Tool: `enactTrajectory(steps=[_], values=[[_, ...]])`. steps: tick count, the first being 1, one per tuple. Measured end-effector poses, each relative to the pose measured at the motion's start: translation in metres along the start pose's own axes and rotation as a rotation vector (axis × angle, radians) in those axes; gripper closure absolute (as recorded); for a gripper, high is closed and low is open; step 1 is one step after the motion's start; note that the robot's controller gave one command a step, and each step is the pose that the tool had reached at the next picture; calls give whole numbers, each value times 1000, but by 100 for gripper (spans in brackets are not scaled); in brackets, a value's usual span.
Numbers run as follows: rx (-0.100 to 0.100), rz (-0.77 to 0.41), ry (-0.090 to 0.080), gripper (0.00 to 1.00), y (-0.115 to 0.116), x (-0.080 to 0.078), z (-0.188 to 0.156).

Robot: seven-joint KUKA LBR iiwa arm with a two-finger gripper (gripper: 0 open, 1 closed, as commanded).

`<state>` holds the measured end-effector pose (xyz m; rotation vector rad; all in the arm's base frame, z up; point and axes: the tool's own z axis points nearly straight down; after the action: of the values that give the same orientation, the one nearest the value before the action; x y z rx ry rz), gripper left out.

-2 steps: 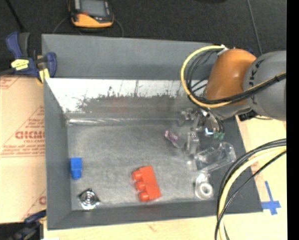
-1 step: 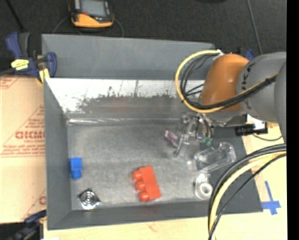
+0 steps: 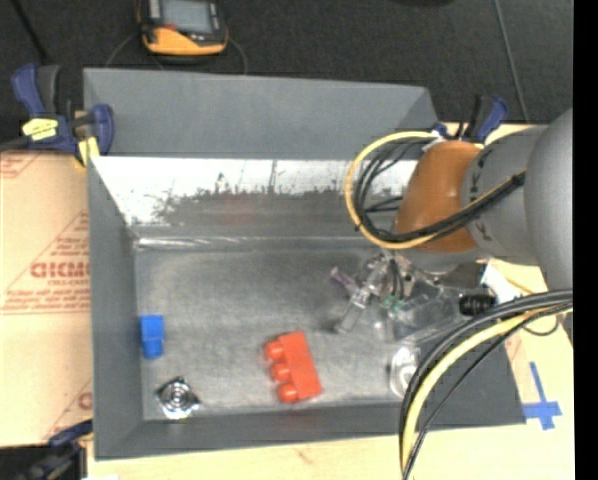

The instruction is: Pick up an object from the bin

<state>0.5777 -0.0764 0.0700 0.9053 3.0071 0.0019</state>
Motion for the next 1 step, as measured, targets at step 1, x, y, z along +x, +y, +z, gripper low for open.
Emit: enactTrajectory(steps=[1], values=[[1,-5,-3,0,-1,-2,-1]])
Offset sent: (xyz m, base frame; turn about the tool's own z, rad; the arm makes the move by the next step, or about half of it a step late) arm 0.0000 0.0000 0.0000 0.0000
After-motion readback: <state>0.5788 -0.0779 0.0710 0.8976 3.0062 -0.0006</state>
